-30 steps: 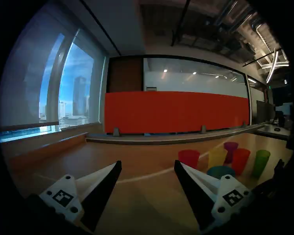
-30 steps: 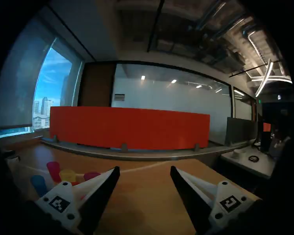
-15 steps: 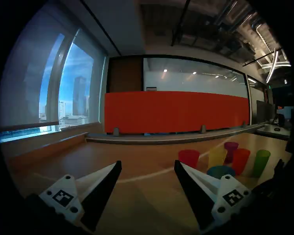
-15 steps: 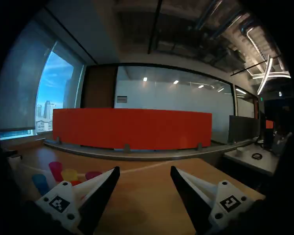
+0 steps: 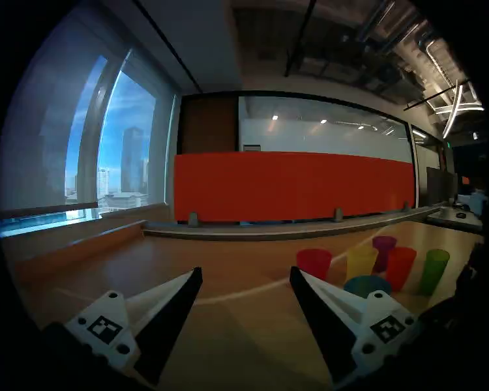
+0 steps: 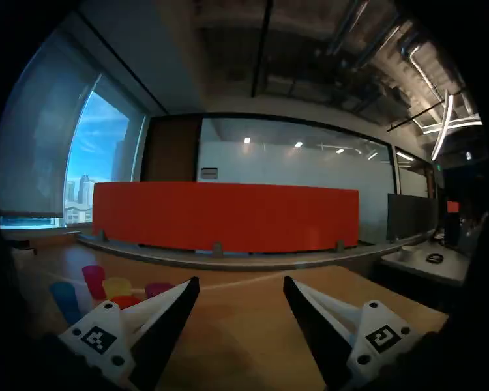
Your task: Pour water
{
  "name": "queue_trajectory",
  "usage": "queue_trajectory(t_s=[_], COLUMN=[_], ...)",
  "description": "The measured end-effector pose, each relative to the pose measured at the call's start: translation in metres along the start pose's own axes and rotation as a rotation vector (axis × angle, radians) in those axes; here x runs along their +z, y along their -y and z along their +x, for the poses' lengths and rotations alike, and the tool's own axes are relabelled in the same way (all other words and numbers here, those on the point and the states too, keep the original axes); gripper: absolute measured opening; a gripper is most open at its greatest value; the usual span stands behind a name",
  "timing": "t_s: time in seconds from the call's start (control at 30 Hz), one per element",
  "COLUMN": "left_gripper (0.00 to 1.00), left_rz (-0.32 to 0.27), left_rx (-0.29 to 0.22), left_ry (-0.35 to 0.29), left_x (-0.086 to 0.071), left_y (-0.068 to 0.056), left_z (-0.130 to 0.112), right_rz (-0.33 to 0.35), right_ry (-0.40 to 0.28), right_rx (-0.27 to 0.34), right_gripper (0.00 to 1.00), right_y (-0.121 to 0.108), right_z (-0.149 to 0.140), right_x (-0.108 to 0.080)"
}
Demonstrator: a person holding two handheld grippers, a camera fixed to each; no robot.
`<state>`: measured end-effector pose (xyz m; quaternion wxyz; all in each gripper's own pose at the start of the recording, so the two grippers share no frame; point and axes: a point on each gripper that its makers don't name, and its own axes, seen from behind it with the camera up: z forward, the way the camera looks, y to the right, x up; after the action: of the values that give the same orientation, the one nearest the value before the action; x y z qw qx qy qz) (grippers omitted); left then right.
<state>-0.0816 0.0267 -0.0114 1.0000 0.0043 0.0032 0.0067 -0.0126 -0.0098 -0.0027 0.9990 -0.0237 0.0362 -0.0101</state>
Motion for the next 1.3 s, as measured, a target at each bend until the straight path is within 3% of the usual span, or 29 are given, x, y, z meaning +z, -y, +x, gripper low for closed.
queue_trajectory(t_s=[0.2, 0.4, 0.9, 1.3], left_gripper=[1.0, 1.0, 1.0, 1.0], left_rz=[0.0, 0.0, 0.0, 0.0], left_rx=[0.0, 0.0, 0.0, 0.0], left_ry=[0.0, 0.0, 0.0, 0.0], left_x=[0.0, -0.001, 0.0, -0.001], left_y=[0.0, 0.0, 0.0, 0.0], left_z=[0.0, 0.0, 0.0, 0.0], right_rz=[0.006, -0.022, 0.005, 0.008], right_ry=[0.001, 0.021, 0.027, 0.055], right_rx=[0.023, 0.035, 0.0, 0.02], right_gripper=[1.0, 1.0, 1.0, 1.0], right_y=[0.001, -0.011, -0.006, -0.007], right_z=[-0.014, -0.027, -0.041, -0.054], right_x=[0.002, 0.004, 0.006, 0.008])
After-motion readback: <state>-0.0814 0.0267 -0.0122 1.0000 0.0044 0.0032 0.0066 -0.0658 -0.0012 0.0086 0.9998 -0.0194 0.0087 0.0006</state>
